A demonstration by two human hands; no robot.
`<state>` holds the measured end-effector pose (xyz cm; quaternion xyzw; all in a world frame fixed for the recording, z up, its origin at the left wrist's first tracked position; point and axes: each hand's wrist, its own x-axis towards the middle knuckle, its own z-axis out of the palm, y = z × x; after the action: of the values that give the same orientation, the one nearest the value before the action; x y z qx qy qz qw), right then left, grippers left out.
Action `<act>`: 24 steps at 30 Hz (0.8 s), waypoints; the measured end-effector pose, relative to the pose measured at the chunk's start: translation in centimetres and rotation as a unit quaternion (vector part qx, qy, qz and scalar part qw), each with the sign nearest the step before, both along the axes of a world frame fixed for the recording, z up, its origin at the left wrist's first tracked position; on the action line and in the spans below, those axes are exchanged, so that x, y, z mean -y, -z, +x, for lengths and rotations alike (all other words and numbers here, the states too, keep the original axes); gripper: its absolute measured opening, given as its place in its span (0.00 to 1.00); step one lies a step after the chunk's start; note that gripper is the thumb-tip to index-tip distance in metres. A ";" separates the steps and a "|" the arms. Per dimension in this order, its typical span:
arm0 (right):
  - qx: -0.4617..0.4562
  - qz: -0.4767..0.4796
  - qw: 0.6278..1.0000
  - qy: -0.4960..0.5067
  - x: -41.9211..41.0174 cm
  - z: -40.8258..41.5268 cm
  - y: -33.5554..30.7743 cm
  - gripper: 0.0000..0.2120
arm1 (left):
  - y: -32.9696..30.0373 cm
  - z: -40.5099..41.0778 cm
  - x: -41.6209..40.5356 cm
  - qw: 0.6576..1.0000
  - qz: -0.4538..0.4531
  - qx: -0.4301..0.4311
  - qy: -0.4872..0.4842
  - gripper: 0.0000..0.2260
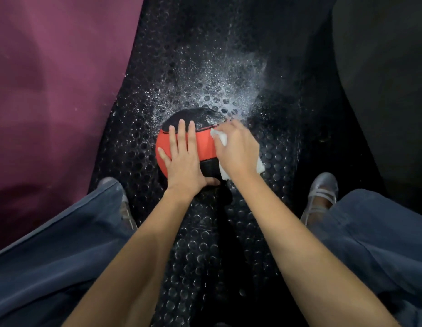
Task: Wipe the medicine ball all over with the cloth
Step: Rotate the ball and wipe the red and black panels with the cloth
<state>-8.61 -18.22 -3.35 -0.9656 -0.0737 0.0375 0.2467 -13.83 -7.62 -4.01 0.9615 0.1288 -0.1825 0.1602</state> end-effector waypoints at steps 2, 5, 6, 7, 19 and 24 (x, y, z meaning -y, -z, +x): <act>0.028 0.019 0.999 0.010 0.7 -2.4 0.8 0.09 | 0.1 0.5 0.4 1.000 -0.005 0.010 0.001 0.65; 0.057 0.019 0.998 0.015 1.2 -3.7 1.2 0.06 | 0.3 0.9 0.4 1.000 0.001 0.005 0.008 0.65; 0.052 0.024 0.998 0.016 1.0 -2.9 0.9 0.06 | 0.3 0.9 0.3 1.000 0.002 0.003 0.009 0.65; 0.039 0.027 0.999 0.016 0.6 -1.8 0.6 0.07 | 0.3 0.9 0.3 1.000 0.003 0.002 0.010 0.65; 0.045 0.019 0.999 0.020 0.5 -2.4 1.4 0.08 | 0.3 1.5 -0.3 1.000 -0.002 0.003 0.008 0.65; 0.035 0.060 0.996 0.057 0.3 -2.6 1.7 0.07 | 0.2 2.0 -0.2 1.000 -0.014 -0.002 -0.006 0.65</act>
<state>-11.24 -18.56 -5.03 -0.9522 -0.0292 -0.0149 0.3036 -11.81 -7.44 -4.20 0.9580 0.1320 -0.1855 0.1742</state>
